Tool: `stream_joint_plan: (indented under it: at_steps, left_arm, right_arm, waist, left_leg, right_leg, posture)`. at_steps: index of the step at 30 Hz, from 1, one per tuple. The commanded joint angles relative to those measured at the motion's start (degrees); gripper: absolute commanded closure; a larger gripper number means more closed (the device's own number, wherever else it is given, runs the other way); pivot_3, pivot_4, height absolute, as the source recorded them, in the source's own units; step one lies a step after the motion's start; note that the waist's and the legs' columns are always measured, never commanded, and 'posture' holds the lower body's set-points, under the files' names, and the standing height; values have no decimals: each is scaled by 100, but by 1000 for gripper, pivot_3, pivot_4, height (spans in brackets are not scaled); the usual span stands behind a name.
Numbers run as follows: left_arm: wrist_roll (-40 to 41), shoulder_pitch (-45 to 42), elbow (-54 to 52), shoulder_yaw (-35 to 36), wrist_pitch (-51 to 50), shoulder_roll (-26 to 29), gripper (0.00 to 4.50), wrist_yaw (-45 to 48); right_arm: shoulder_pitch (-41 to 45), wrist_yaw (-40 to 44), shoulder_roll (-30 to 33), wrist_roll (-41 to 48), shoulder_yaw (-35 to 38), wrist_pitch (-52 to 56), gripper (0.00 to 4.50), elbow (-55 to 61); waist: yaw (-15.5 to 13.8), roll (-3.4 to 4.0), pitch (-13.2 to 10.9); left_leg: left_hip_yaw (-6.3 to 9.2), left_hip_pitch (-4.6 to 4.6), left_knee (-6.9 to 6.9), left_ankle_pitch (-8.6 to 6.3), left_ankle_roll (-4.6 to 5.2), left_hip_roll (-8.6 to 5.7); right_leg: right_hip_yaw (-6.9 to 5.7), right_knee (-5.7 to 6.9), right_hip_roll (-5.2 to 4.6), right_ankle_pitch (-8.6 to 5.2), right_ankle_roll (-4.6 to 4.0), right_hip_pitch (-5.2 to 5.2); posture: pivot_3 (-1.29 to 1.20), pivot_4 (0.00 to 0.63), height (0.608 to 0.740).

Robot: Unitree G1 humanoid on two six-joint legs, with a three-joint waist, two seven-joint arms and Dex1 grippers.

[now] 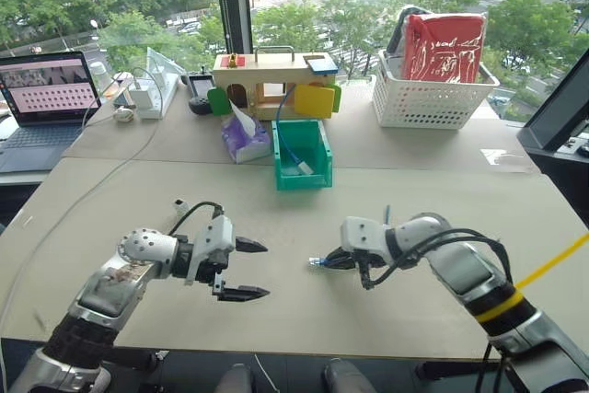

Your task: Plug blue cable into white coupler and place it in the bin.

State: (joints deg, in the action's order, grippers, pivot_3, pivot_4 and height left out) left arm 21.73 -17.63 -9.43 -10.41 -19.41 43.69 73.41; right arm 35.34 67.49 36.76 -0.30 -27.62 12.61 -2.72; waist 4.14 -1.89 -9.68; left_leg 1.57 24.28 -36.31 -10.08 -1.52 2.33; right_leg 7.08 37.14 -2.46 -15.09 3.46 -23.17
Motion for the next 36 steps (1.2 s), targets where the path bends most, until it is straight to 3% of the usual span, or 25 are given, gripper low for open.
stream_joint_plan:
  at_steps: [1, 6, 8, 11, 14, 18, 21, 23, 30, 36]
  left_arm:
    - [-27, -219, -10, -110, -6, -73, 0, 94]
    - [7, -423, 55, -183, -118, -271, 0, 41]
    - [10, -538, 136, -230, -221, -438, 0, -70]
    - [-82, -609, 170, -291, -278, -571, 0, -135]
    - [-247, -674, 213, -403, -360, -657, 0, -246]
    - [-686, -703, 415, -574, -234, -720, 0, -574]
    - [-873, -832, 673, -689, -176, -893, 0, -711]
    - [-902, -905, 746, -737, -252, -979, 0, -709]
    - [-1160, -1226, 1387, -918, -1, -1388, 0, -794]
    - [-1472, -1476, 1971, -1093, 433, -1593, 0, -687]
  right_arm:
    - [386, -3, -226, -356, -129, -656, 4423, -736]
    - [475, 8, -473, -225, 81, -403, 4423, -917]
    - [425, 115, -463, -85, 173, -44, 3540, -722]
    - [367, 164, -406, 26, 326, 243, 2600, -462]
    - [313, -76, -626, 868, 1137, 1234, 1591, -140]
    - [116, -208, -305, 1400, 2001, 1809, 188, 73]
    - [90, -789, -416, 2246, 3061, 2735, 87, 526]
    - [-15, -917, -319, 2563, 3377, 3148, 87, 885]
    - [-786, -1326, 174, 3429, 3930, 4320, 87, 2255]
    - [-1059, -1924, 231, 3680, 4263, 4541, 87, 2518]
  waist:
    - [1, -1, 0]
    - [-14, 0, 0]
    - [-21, 0, 0]
    - [-22, 0, 0]
    - [-27, 0, 0]
    - [-40, 0, 0]
    - [-87, -1, -1]
    - [-105, -1, -1]
    - [-158, 0, -1]
    - [-150, 0, 0]
  left_leg:
    - [2, -1, 0, 0, 0, 0]
    - [2, -2, -3, 0, 0, -1]
    - [2, -3, -3, 0, 0, -1]
    - [6, 1, -9, 0, 0, -3]
    - [8, 4, -7, 0, 0, -3]
    - [12, 6, -7, 0, 0, -6]
    - [13, 8, -7, 0, 0, -12]
    - [13, 10, -7, 0, 0, -12]
    - [15, 10, -5, -1, 2, -15]
    - [15, 10, -8, 0, 1, -15]
  right_leg:
    - [-2, 1, 0, 3, -5, 2]
    - [-1, 3, -1, 17, -28, 5]
    - [-1, 5, -1, 20, -33, 4]
    - [-3, 10, 0, 20, -33, 4]
    - [-4, 10, -1, 20, -33, 1]
    - [-5, 10, -2, 21, -34, 2]
    - [-5, 5, -8, 20, -32, 3]
    - [-5, 7, -8, 20, -32, 1]
    - [-4, 5, -8, 19, -30, 1]
    - [-3, 6, -8, 14, -21, 2]
  posture:
    - [0, 150, 733]
    - [0, 150, 733]
    - [0, 150, 733]
    - [0, 150, 733]
    - [0, 150, 733]
    - [0, 150, 733]
    - [0, 150, 733]
    - [0, 150, 733]
    - [0, 150, 733]
    - [0, 150, 733]
